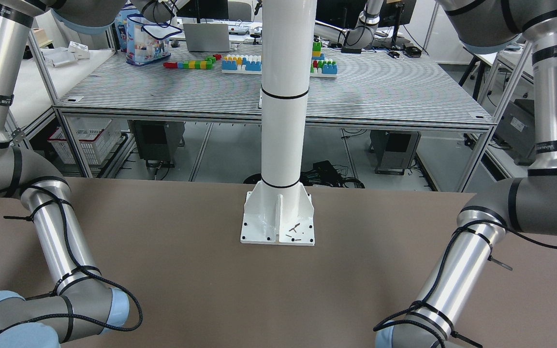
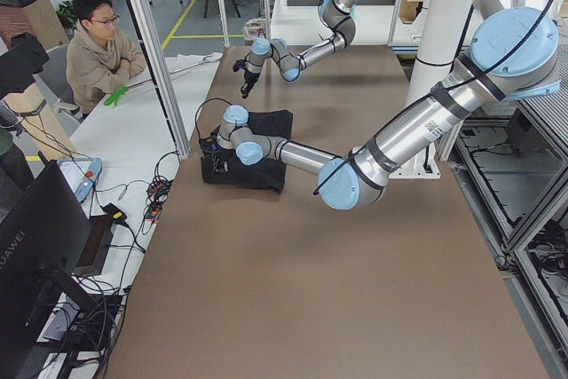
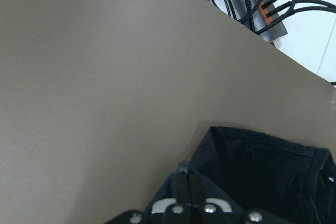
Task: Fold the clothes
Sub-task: 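Release the hem with both grippers and move the right gripper to the folded corner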
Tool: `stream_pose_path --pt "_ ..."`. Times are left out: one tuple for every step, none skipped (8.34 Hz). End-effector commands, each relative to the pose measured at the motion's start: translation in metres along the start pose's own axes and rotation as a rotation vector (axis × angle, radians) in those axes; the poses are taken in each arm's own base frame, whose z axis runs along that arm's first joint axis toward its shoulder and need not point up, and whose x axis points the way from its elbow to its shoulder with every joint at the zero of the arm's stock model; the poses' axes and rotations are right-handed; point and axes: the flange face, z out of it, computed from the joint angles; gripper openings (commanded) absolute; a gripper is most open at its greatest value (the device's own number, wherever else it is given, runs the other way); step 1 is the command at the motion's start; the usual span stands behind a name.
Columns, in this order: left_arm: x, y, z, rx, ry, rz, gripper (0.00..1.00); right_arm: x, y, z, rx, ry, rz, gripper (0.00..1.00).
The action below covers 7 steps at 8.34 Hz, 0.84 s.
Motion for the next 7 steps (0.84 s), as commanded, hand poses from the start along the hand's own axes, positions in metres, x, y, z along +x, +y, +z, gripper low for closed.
stream_pose_path --pt "0.001 -0.001 -0.001 0.010 0.004 0.001 0.82 -0.002 -0.001 -0.002 0.002 -0.008 0.015 0.43" --pt "0.002 -0.001 -0.002 0.010 0.007 0.000 0.89 -0.007 0.001 -0.009 0.005 -0.025 0.064 0.49" --pt "0.001 -0.001 -0.001 0.010 0.005 0.000 0.90 -0.009 0.002 -0.016 0.008 -0.040 0.083 0.53" --pt "0.001 0.000 -0.002 0.009 0.009 -0.004 0.92 0.000 0.020 -0.016 -0.006 -0.050 0.071 0.57" --pt "0.003 0.003 -0.003 0.008 0.013 -0.005 0.92 0.021 0.054 -0.017 -0.026 -0.062 0.045 0.60" --pt "0.003 0.005 -0.002 0.008 0.013 -0.005 0.93 0.040 0.091 -0.024 -0.047 -0.084 0.013 0.69" --pt "0.004 0.007 -0.002 0.005 0.014 -0.004 0.94 0.042 0.151 -0.024 -0.098 -0.098 -0.012 0.74"
